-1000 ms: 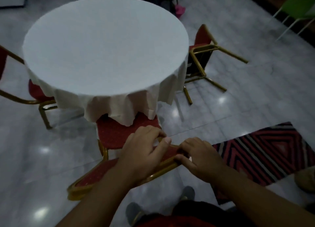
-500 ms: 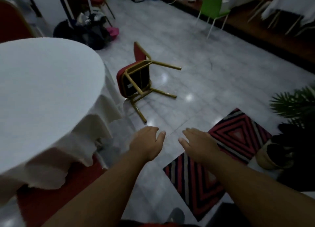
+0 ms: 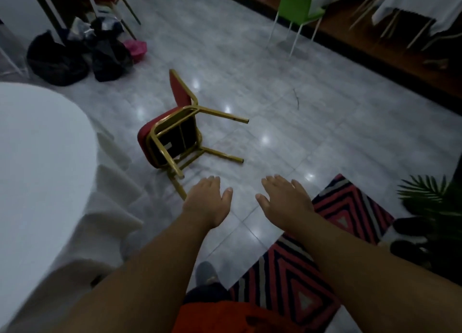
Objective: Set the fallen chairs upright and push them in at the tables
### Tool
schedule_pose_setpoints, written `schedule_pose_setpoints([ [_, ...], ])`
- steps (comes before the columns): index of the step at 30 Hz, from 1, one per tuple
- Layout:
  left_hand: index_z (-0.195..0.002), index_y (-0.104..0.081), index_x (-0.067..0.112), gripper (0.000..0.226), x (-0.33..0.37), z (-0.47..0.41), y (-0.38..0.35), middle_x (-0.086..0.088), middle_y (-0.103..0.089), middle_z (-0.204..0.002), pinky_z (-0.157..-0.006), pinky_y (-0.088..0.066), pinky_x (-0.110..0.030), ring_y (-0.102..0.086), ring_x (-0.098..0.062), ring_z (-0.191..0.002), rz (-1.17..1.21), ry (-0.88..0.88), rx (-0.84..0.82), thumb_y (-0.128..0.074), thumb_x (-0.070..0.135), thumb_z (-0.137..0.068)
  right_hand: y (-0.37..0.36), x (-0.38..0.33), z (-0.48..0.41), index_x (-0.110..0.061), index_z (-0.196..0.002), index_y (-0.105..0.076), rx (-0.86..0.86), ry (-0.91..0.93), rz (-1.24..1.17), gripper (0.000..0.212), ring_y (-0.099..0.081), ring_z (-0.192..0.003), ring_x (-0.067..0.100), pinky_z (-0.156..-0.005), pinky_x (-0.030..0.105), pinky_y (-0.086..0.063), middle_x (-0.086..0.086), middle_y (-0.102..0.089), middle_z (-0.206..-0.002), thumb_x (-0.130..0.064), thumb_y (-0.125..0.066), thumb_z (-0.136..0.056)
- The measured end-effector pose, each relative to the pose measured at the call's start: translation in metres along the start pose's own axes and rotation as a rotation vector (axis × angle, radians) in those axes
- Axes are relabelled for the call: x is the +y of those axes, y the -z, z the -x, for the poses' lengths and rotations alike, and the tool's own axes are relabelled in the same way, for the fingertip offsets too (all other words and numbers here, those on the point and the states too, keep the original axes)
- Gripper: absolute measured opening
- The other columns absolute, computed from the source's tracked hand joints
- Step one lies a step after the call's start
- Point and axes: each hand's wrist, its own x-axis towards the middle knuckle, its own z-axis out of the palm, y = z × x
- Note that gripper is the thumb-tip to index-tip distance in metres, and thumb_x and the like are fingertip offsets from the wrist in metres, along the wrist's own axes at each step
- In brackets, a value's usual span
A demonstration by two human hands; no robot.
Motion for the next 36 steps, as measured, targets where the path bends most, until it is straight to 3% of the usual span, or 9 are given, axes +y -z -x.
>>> schedule_pose_setpoints([
  [11,-0.156,-0.030,0.006,0.066,0.026,-0.184,0.025,-0.015,-0.032,-0.163,-0.125,-0.023,-0.043,-0.027,-0.029,-0.152,-0.014,0.048,-0.055,-0.033,0.049,-0.105,0.060,0.056,-0.170,-0.015,-0.159,-0.016,-0.027,0.003,-0.049,0.064,-0.006,-0.154,0.016,-0.125,0.040,-0.004,0.002,-0.012,-0.168,-0.048,-0.024,-0.105],
  [25,-0.161,-0.015,0.011,0.070,0.124,-0.359,0.039,-0.008,-0.013,-0.170,-0.129,-0.005,-0.038,-0.008,-0.023,-0.157,0.062,0.365,0.119,-0.027,0.051,-0.106,0.156,0.157,-0.413,-0.014,-0.159,-0.015,-0.132,0.500,0.149,0.066,-0.007,-0.154,0.017,-0.124,0.037,-0.004,0.003,-0.013,-0.168,-0.049,-0.025,-0.104],
  [36,-0.161,-0.016,0.010,0.070,0.083,-0.511,0.073,-0.009,-0.014,-0.170,-0.129,-0.008,-0.043,-0.009,-0.026,-0.157,0.208,0.577,0.173,-0.028,0.052,-0.106,0.196,0.106,-0.603,-0.015,-0.159,-0.013,-0.174,0.749,0.277,0.066,-0.006,-0.154,0.018,-0.124,0.037,-0.004,0.004,-0.011,-0.168,-0.049,-0.025,-0.105],
])
